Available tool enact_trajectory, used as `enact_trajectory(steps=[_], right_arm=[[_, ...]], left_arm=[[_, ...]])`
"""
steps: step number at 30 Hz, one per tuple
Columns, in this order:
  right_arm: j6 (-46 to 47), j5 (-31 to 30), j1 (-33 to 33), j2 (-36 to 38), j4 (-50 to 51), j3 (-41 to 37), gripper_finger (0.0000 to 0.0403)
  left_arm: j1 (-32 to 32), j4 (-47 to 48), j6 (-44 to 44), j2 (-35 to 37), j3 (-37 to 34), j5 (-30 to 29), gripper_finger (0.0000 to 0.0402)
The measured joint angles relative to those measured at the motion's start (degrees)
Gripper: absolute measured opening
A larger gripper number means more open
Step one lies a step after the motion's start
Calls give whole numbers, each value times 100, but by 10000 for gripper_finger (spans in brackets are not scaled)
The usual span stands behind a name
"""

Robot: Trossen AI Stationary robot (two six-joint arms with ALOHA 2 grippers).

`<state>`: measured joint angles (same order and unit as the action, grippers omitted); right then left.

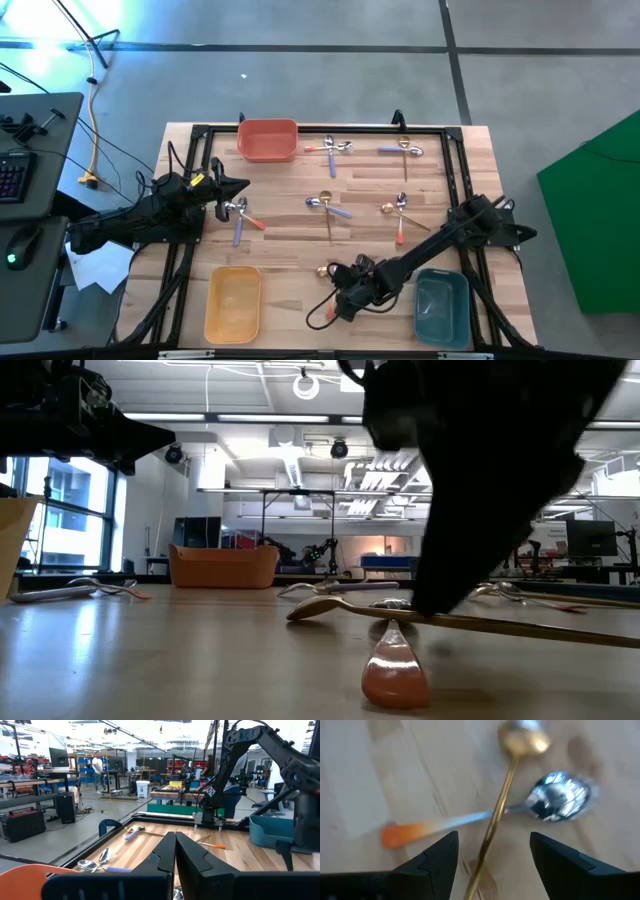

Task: Sort silverware by color (type)
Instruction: Put the bottom gold spoon into the orange bin

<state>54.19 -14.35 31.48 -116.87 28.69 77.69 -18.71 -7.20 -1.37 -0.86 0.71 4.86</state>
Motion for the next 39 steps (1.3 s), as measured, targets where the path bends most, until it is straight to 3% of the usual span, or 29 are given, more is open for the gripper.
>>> enact_trajectory(steps=[6,16,24,39], right_arm=[[264,-18,-6,-143,50,15,213],[487,146,-71,-143,428,20,88],[382,368,-204,-145,513,13,27],[127,48,-162,256,707,166,14]], left_arm=[[-1,-11,-60,0,0,2,3],[-1,-9,-142,0,0,11,3],[-1,-11,-195,0,0,11,3],[-1,-3,-332,0,0,7,3]])
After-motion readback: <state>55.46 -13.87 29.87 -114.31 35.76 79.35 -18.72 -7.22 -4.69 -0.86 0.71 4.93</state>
